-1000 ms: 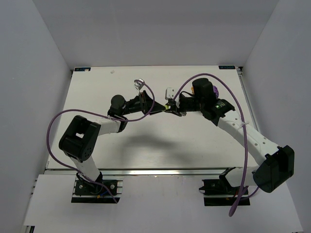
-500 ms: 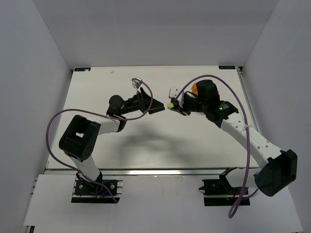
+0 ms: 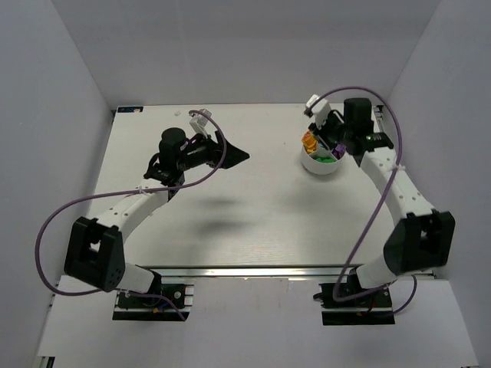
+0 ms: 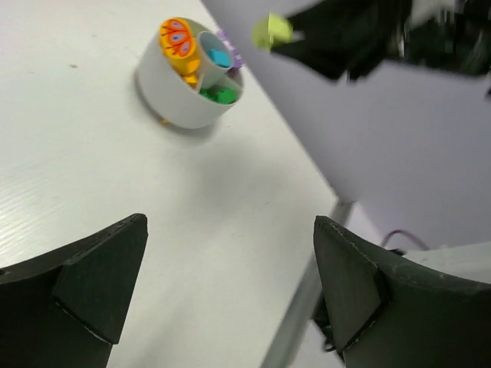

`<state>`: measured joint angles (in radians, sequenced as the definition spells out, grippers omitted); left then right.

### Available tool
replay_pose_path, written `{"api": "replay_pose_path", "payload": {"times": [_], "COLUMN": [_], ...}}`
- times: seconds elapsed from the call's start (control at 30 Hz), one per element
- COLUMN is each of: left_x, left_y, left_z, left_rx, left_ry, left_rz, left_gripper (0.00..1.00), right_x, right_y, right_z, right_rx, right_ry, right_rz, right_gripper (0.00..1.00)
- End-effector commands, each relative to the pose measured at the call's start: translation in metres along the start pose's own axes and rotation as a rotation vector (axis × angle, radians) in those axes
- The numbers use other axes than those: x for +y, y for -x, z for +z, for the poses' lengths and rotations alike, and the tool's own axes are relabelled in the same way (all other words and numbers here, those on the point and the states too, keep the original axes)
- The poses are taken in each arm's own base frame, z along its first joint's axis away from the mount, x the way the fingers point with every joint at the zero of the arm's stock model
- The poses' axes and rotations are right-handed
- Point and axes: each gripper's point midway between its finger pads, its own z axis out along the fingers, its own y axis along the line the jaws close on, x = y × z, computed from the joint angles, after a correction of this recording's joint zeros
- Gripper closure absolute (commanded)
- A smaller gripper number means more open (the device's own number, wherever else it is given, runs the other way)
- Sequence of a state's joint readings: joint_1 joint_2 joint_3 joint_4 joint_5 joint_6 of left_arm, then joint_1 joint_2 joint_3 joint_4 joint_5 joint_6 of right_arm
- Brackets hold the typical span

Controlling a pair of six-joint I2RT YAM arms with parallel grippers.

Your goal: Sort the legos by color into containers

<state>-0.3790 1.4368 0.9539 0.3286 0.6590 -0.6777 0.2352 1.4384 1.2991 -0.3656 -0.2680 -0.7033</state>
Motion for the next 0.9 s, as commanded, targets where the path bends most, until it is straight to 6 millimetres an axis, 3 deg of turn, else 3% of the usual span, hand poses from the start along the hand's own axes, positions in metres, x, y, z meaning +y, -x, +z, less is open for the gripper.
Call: {"api": "replay_pose_path", "payload": {"times": [0.0, 0.03, 0.27, 0.43, 0.5, 0.67, 0.87], "left_x": [0.028, 0.029, 0.024, 0.025, 0.026, 0.025, 0.023], "left_y": [-0.026, -0.029, -0.042, -0.043, -0.045, -0.045, -0.044], "left_z": [-0.026, -0.03, -0.061, -0.063, -0.064, -0.068, -0.068], "left_rx": [0.115, 0.123, 0.084, 0.087, 0.094, 0.099, 0.101], "left_ry": [0.163, 0.165, 0.197, 0.209, 0.2, 0.209, 0.203], "left_rz": [0.179, 0.213, 0.345, 0.391, 0.384, 0.396, 0.404], "left_gripper": [0.02, 0.02, 0.02, 0.02, 0.02, 0.02, 0.02], "right_x": [-0.045, -0.055, -0.084, -0.099, -0.113, -0.124, -0.122], "right_y": [-0.012, -0.007, -0.034, -0.048, -0.045, -0.064, -0.071], "right_z": [0.005, 0.017, 0.052, 0.073, 0.072, 0.08, 0.089], "right_rx": [0.054, 0.046, 0.108, 0.117, 0.106, 0.12, 0.104], "right_ry": [-0.052, -0.038, 0.053, 0.087, 0.073, 0.074, 0.106], "right_rz": [0.039, 0.036, 0.037, -0.012, -0.023, -0.061, -0.076], "right_gripper": [1.0, 1.0, 1.0, 1.0, 1.0, 1.0, 1.0]}}
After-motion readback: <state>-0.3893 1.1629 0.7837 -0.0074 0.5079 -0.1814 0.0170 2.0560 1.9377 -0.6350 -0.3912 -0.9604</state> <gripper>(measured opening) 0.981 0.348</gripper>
